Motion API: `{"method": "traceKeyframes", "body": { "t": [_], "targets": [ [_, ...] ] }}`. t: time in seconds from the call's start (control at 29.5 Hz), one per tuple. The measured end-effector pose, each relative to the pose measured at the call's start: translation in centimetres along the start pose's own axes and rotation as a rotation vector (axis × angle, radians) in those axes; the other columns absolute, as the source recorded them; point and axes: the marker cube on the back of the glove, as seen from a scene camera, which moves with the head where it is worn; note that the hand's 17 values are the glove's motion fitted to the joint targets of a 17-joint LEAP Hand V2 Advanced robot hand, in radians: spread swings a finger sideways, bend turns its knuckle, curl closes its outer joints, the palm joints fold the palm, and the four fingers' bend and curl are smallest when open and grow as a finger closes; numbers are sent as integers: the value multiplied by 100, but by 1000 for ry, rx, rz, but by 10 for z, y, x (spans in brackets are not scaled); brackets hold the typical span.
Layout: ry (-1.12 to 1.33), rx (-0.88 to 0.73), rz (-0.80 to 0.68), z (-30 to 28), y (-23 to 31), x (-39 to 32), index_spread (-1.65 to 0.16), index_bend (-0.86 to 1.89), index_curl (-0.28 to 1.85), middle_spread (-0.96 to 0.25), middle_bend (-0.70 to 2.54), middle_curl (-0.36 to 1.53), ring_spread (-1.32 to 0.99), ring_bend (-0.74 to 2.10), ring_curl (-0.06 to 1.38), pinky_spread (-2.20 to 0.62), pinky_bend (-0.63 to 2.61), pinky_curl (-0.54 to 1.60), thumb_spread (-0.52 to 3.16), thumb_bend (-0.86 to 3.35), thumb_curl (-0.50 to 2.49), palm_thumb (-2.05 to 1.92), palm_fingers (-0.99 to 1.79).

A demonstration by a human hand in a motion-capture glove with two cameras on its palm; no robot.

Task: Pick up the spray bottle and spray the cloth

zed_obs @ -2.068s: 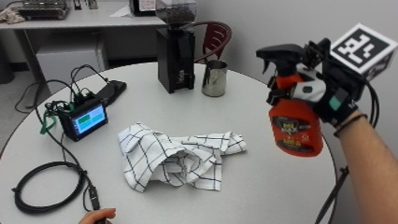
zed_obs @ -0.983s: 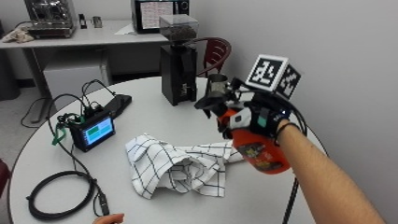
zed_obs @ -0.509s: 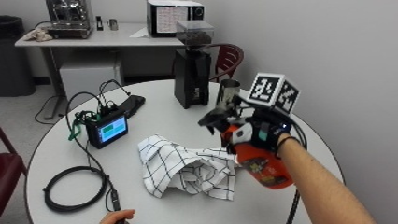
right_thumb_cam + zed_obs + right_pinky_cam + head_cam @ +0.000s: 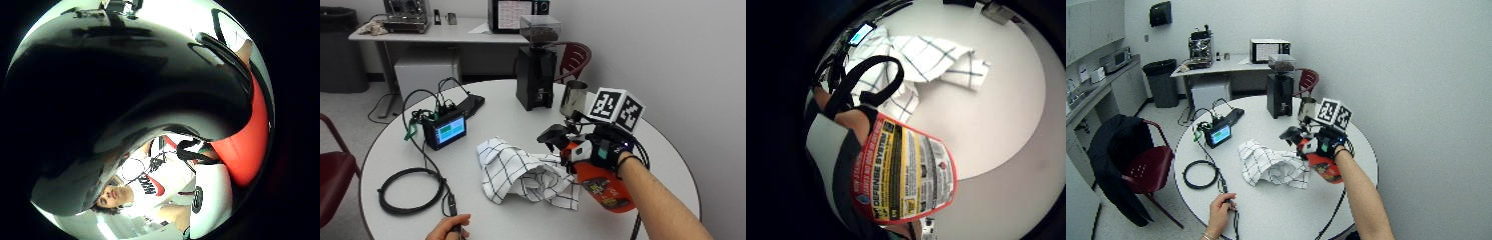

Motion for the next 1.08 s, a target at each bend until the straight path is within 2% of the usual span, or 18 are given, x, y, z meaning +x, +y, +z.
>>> {"method": "traceKeyframes", "body": {
  "t": [0.14, 0.27, 0.41, 0.51, 0.68, 0.85, 1.08],
  "targets": [
    [-56, 47, -21, -9, 13, -2, -19, 14, 39, -11, 49, 48, -14, 54, 42, 13, 18, 34, 56, -3, 71, 96, 117],
    [-90, 160, -91, -40, 37, -28, -19, 15, 39, -11, 48, 48, -14, 54, 42, 13, 19, 34, 56, -3, 71, 95, 116],
    [-162, 317, -229, -73, 61, -71, -19, 15, 40, -11, 48, 48, -14, 53, 42, 13, 19, 34, 56, -3, 71, 95, 116],
    [-257, 408, -362, -74, 66, -102, -19, 15, 40, -11, 48, 48, -14, 53, 42, 13, 19, 34, 56, -3, 72, 95, 116],
    [-375, 512, -508, -36, 51, -125, -19, 14, 40, -11, 48, 48, -14, 53, 42, 14, 19, 34, 56, -3, 72, 95, 116],
    [-478, 558, -505, 19, 27, -138, -19, 15, 40, -11, 48, 48, -14, 53, 42, 14, 19, 34, 56, -3, 72, 95, 115],
    [-532, 524, -503, 81, -7, -144, -19, 14, 40, -10, 48, 49, -14, 53, 42, 14, 19, 34, 56, -3, 72, 96, 115]
  ]
}}
